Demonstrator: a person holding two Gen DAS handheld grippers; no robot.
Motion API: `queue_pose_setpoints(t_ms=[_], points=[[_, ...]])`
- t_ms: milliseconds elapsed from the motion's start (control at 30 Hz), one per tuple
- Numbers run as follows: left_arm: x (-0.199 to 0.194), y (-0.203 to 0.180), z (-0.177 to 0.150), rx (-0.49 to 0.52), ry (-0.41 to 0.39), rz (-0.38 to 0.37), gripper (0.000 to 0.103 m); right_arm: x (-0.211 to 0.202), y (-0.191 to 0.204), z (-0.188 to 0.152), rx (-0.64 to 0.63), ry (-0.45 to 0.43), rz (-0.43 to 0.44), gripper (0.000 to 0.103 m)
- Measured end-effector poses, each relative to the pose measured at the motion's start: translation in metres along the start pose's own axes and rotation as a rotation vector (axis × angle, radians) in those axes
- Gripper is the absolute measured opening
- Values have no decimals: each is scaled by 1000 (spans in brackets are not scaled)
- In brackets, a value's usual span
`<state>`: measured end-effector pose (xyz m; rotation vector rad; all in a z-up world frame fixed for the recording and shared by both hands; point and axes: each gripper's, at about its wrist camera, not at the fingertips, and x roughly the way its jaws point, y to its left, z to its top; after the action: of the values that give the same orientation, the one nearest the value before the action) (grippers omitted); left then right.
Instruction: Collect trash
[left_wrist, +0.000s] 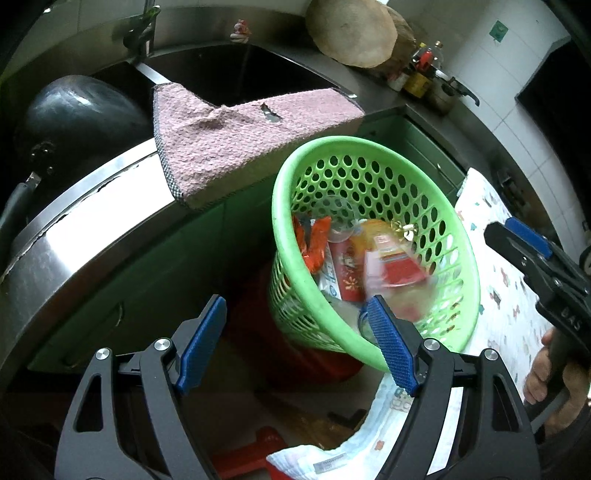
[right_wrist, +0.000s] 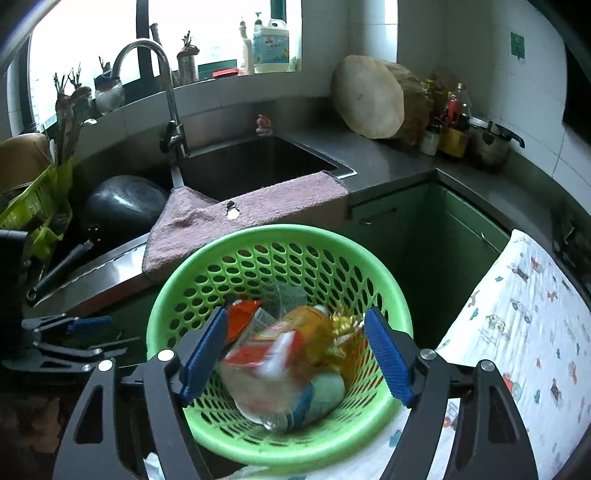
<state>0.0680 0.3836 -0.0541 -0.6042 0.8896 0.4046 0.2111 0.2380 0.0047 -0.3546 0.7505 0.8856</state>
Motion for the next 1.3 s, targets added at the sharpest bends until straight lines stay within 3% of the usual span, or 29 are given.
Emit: queue_pose_setpoints(t_ms=[433,800,1300], points=[[-16,-33,-7,64,-28,-27,78,-48,-12,-32,26,20,-6,80],[-44,-75,-22,163,-97,-18,87,-89,-28,-70,125,35,-37,82],[-70,-126,-62,280,-157,21,91,-151,-44,-126,192,43,-142,87]])
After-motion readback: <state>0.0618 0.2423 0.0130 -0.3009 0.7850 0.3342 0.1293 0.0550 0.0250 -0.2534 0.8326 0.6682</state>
